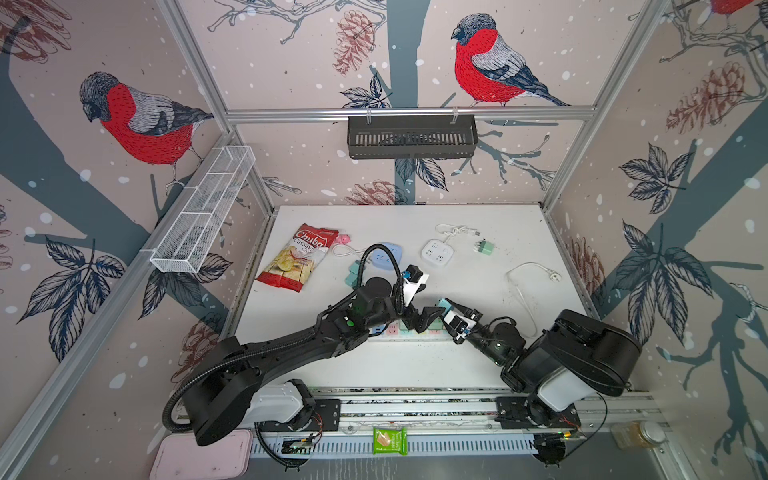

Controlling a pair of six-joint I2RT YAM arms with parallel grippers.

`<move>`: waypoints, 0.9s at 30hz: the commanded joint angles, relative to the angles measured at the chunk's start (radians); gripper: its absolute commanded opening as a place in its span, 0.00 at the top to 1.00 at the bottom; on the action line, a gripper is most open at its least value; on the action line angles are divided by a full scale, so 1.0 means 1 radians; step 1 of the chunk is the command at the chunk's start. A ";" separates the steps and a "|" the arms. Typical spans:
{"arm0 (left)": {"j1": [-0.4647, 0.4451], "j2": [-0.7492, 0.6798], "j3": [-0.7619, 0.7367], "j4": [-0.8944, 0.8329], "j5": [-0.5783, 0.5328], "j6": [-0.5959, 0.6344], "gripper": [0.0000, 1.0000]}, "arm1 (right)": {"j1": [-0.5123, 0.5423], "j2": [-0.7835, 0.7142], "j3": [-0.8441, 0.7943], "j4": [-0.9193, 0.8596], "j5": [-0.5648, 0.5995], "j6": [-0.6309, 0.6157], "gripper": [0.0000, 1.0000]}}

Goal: Insert the plug
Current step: 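Close the left gripper on the teal adapter held by the right gripper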

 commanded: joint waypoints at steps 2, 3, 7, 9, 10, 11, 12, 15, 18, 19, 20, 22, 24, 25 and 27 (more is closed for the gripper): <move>-0.003 0.056 0.046 -0.035 0.104 0.004 0.14 | 0.004 -0.034 -0.016 0.259 0.040 -0.016 0.99; -0.003 0.063 0.052 -0.035 0.106 0.001 0.14 | 0.004 -0.048 -0.025 0.260 0.041 -0.014 0.99; -0.002 0.086 0.065 -0.044 0.115 -0.007 0.16 | 0.007 -0.103 -0.056 0.260 0.041 -0.009 0.99; -0.003 0.097 0.075 -0.051 0.127 -0.009 0.16 | 0.007 -0.127 -0.069 0.258 0.033 -0.007 0.99; -0.004 0.102 0.079 -0.053 0.135 -0.010 0.17 | 0.008 -0.133 -0.073 0.256 0.030 -0.006 0.99; -0.004 0.110 0.087 -0.059 0.145 -0.010 0.18 | 0.010 -0.140 -0.076 0.257 0.029 -0.006 0.99; -0.007 0.118 0.095 -0.068 0.150 -0.010 0.18 | 0.011 -0.145 -0.076 0.258 0.028 -0.005 0.99; -0.010 0.133 0.115 -0.091 0.166 -0.011 0.22 | 0.019 -0.141 -0.073 0.257 0.025 -0.007 0.99; -0.015 0.143 0.125 -0.100 0.175 -0.007 0.27 | 0.026 -0.137 -0.070 0.257 0.037 -0.011 0.99; -0.016 0.146 0.126 -0.102 0.179 -0.007 0.28 | 0.027 -0.138 -0.068 0.257 0.038 -0.011 0.99; -0.016 0.149 0.128 -0.101 0.182 -0.007 0.30 | 0.028 -0.141 -0.070 0.257 0.036 -0.012 0.98; -0.018 0.155 0.132 -0.102 0.195 -0.007 0.33 | 0.031 -0.141 -0.070 0.257 0.040 -0.011 0.99; -0.019 0.161 0.137 -0.105 0.203 -0.006 0.39 | 0.034 -0.139 -0.070 0.257 0.046 -0.015 0.99; -0.019 0.164 0.140 -0.108 0.207 -0.006 0.42 | 0.036 -0.138 -0.069 0.257 0.046 -0.015 0.99; -0.021 0.170 0.149 -0.116 0.208 -0.003 0.47 | 0.038 -0.134 -0.068 0.257 0.049 -0.018 0.98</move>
